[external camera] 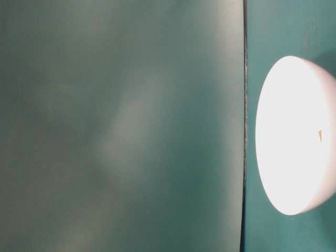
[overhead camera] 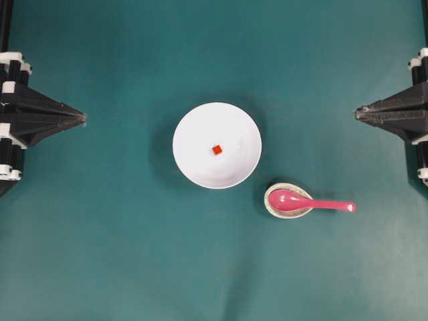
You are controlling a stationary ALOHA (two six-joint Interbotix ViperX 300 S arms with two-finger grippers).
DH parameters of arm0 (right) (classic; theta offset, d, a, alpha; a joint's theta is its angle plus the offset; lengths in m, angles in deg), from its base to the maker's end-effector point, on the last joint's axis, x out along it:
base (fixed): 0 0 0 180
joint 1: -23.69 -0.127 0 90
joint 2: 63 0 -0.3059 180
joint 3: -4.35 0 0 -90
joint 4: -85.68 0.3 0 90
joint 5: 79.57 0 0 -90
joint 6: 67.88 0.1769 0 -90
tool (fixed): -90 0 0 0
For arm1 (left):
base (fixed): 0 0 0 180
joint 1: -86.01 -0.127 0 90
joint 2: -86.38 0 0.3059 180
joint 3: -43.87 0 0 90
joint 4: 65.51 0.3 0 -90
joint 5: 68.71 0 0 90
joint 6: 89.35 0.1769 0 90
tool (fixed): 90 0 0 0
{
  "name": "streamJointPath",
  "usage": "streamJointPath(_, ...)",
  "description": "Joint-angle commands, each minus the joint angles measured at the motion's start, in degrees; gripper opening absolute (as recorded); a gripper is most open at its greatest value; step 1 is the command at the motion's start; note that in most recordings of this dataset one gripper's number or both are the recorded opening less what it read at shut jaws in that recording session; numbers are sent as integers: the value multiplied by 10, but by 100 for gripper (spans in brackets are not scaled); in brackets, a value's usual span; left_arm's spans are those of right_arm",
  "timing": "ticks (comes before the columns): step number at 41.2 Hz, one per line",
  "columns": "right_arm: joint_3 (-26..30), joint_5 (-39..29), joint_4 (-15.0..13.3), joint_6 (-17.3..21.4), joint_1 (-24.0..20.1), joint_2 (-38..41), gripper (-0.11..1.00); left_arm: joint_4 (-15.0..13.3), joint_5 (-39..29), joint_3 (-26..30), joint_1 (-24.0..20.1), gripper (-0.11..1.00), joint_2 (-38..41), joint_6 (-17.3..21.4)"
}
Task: Grip the spoon and scoop the red block from the bowl with right arm.
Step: 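Move the right gripper down to the pink spoon handle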
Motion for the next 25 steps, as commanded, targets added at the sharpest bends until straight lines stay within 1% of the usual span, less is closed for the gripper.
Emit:
streamJointPath(1,13,3,0,-3,-1,2,0,5,-11,22,-1,0,2,-3)
streamJointPath(2,25,-16,-1,-6,-1,5,0,5,-32,28,-1,0,3,-3)
streamJointPath(11,52,-75,0,5,-1,11,0,5,-48,32,-1,0,4,-3)
streamJointPath(22,63,-82,4,6,-2,12,0,5,-48,32,-1,0,4,-4)
streamJointPath(25,63,-82,9,6,-1,12,0,5,-49,32,-1,0,4,-4)
